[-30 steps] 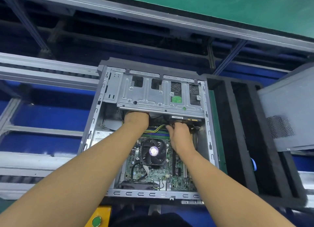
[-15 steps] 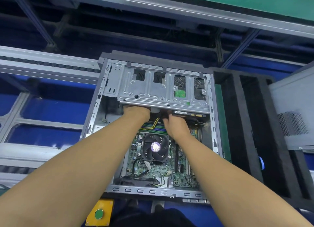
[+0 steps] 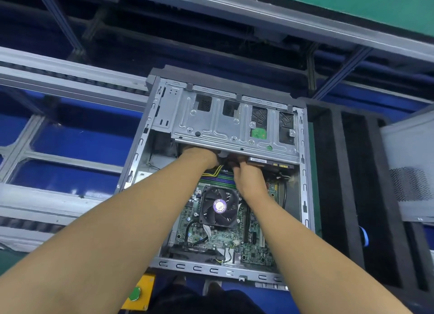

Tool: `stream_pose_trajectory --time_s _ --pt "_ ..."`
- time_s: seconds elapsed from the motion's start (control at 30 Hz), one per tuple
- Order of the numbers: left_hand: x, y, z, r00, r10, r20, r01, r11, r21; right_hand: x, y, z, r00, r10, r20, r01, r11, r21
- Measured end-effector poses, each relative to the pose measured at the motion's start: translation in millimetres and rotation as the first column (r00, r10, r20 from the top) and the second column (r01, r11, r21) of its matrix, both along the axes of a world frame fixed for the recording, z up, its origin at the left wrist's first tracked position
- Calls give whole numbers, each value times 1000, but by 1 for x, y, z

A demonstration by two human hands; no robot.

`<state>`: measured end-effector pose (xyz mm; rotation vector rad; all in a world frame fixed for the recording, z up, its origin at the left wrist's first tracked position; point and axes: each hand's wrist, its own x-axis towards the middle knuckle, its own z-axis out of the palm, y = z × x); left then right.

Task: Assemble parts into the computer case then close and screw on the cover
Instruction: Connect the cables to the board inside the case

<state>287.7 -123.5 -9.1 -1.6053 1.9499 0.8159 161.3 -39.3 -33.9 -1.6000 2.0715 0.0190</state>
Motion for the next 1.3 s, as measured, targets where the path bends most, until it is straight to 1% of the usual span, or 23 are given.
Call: stream_pose_trajectory --time_s 0.17,0.27,0.5,0.73,0.9,0.93,1.0,1.07,1.13,1.2,1.27,1.3 --pt "-2 -1 -2 998 58 39 -55 997 -55 -1 -1 2 1000 -8 -15 9 1000 23" --pt "-2 -1 1 995 66 78 -64 997 -37 -1 -4 4 999 -1 -34 3 997 71" --pt "1 -5 1 994 37 107 -39 999 14 -1 -11 7 998 18 -58 -6 981 193" --pt "2 -6 -2 996 48 80 -52 998 40 -1 -18 9 997 -72 -10 72 955 287" --pt "2 -7 -1 998 50 24 -50 999 11 -2 -28 17 985 -167 42 138 913 384" --pt "3 -7 -1 998 50 25 -50 998 23 -2 -27 16 985 -167 49 136 911 389" --pt "2 -6 -2 998 45 37 -46 998 42 -4 -23 12 982 -182 59 154 933 325" --pt "2 -7 -1 997 76 19 -77 997 33 -4 -20 8 969 -231 91 196 937 289" --pt "2 -7 -1 995 101 -18 -100 993 66 -3 -20 7 960 -257 111 215 930 299" --pt "3 -8 -1 997 69 -19 -68 996 53 -3 -22 8 962 -253 104 209 925 318" --pt "3 -7 1 998 69 -13 -69 997 39 -4 -26 10 965 -238 107 184 912 366" --pt "3 -7 2 997 80 -19 -79 995 61 -5 -27 11 965 -239 105 180 899 399"
